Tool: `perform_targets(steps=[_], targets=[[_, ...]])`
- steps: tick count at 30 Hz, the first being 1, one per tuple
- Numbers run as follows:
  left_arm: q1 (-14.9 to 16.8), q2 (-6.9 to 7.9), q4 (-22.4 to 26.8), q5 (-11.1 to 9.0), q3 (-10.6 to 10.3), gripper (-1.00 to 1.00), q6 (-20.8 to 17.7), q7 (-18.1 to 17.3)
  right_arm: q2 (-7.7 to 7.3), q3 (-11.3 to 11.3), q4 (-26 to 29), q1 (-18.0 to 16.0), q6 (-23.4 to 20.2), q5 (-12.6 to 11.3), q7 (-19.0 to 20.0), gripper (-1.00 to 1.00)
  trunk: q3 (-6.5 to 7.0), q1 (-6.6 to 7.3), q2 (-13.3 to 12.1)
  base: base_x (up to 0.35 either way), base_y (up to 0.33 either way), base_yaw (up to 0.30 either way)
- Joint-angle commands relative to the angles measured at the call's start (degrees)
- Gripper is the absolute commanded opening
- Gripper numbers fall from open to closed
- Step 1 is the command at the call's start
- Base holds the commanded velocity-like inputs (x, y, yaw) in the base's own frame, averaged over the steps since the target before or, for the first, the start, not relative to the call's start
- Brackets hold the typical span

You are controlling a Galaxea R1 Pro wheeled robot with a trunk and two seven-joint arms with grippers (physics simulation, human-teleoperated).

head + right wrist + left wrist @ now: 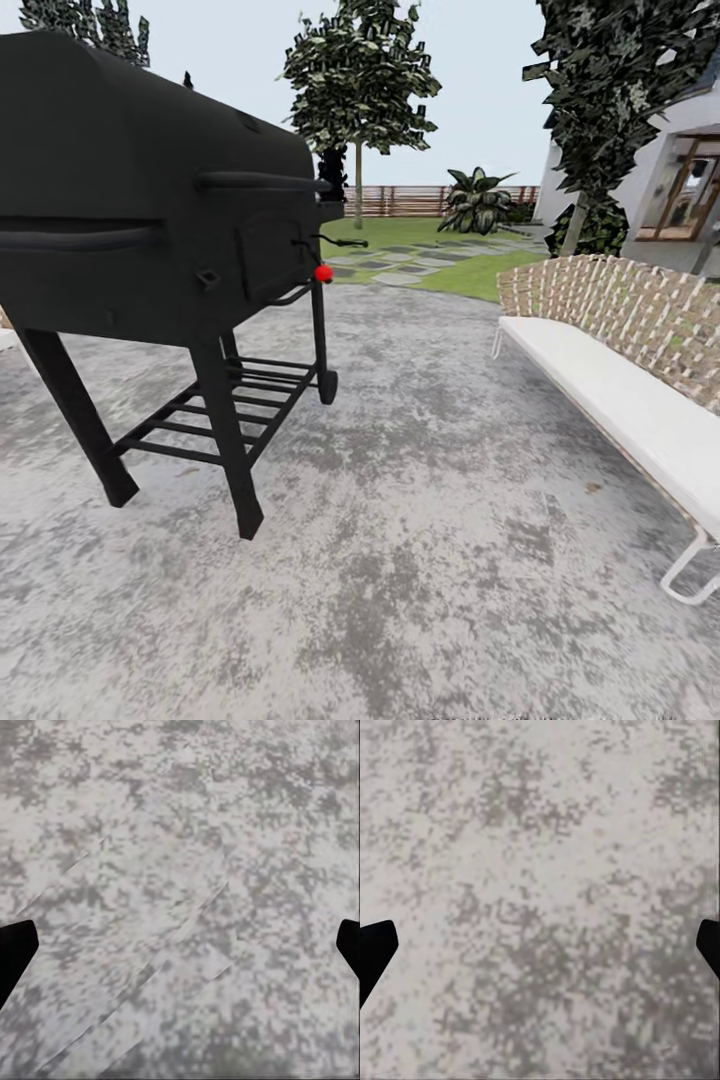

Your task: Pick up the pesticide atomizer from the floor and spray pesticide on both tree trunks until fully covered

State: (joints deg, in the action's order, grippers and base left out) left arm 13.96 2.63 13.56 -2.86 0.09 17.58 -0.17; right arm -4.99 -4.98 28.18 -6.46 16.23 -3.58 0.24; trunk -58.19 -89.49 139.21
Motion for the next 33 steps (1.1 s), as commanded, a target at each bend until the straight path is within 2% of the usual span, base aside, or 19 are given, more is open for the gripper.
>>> perform_targets(steps=[1, 7, 28, 33], targets=[[0.0, 0.01, -0.1, -0.3, 0.0, 1.0, 0.2, 0.0, 0.01, 0.1, -0.1, 0.0, 0.2, -0.4, 0.0, 1.0, 0.01, 0.01, 0.0, 0.056, 0.0, -0.266], [0.0, 0.01, -0.2, -0.2, -0.1, 1.0, 0.2, -0.1, -0.01, 0.1, -0.1, 0.0, 0.2, -0.4, 0.0, 1.0, 0.35, 0.01, 0.0, 0.203, 0.0, -0.265], [0.0, 0.09, -0.5, -0.2, -0.2, 1.0, 0.2, -0.1, 0.06, 0.1, 0.0, 0.0, 0.2, -0.3, 0.0, 1.0, 1.66, 0.01, 0.0, 0.335, 0.0, -0.25], [-0.1, 0.27, -0.5, -0.2, 0.0, 1.0, 0.2, 0.1, 0.07, 0.1, 0.0, 0.0, 0.2, -0.3, -0.1, 1.0, 1.8, 0.01, 0.0, 0.339, 0.0, -0.089]])
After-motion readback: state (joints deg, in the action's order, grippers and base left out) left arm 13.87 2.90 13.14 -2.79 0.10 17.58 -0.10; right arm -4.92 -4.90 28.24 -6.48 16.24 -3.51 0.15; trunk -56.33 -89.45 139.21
